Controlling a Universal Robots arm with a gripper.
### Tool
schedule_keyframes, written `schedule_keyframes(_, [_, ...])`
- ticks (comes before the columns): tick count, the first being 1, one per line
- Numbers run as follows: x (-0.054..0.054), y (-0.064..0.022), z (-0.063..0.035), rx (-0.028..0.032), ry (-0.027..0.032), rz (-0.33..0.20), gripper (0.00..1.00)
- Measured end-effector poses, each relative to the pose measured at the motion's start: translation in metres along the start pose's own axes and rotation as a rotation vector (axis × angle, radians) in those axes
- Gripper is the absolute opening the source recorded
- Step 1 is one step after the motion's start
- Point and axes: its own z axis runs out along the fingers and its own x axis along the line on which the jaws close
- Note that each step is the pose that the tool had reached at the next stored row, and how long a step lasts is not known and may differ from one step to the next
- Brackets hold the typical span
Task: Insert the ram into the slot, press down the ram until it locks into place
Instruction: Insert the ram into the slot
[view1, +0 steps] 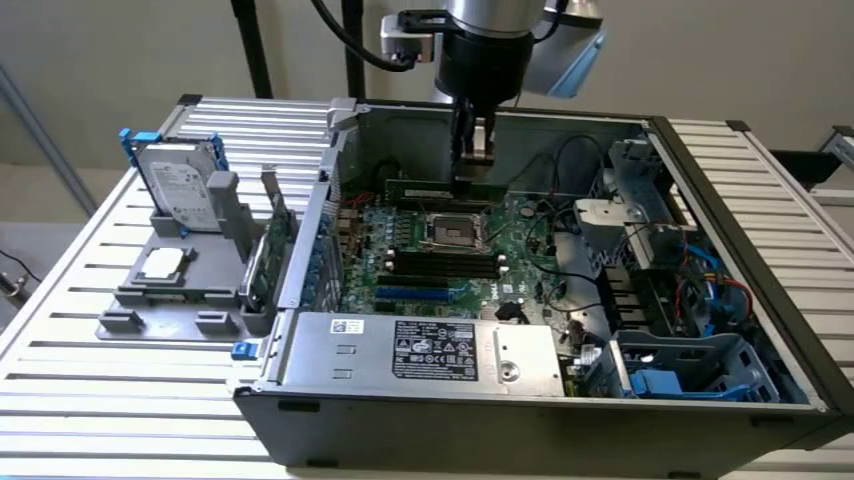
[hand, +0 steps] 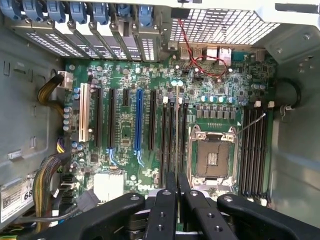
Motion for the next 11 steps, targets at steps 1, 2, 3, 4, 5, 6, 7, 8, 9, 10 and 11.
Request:
schedule_keyframes(1, [0.0,0.0,0.0017,-0.0001,0.0002,0.0,0.13])
schedule_keyframes(2, [0.0,0.0,0.0035,-0.0001,0.0002,0.0,0.13])
schedule_keyframes(3, [0.0,0.0,0.0054,-0.0001,0.0001,0.0,0.13])
schedule_keyframes(4, [0.0,0.0,0.0073,-0.0001,0.0,0.0,0.13])
schedule_keyframes(5, [0.0,0.0001,0.0091,0.0,-0.0001,0.0,0.13])
schedule_keyframes(6, [0.0,0.0002,0.011,0.0,0.0,0.0,0.13])
schedule_keyframes(7, [0.0,0.0003,0.0127,0.0,0.0001,0.0,0.13])
schedule_keyframes(8, [0.0,0.0005,0.0145,0.0,0.0001,0.0,0.13])
schedule_keyframes(9, [0.0,0.0005,0.0164,0.0,0.0001,0.0,0.13])
schedule_keyframes(10, [0.0,0.0006,0.0182,0.0,0.0,0.0,0.13])
schedule_keyframes(11, [0.0,0.0008,0.02,0.0,0.0001,0.0,0.13])
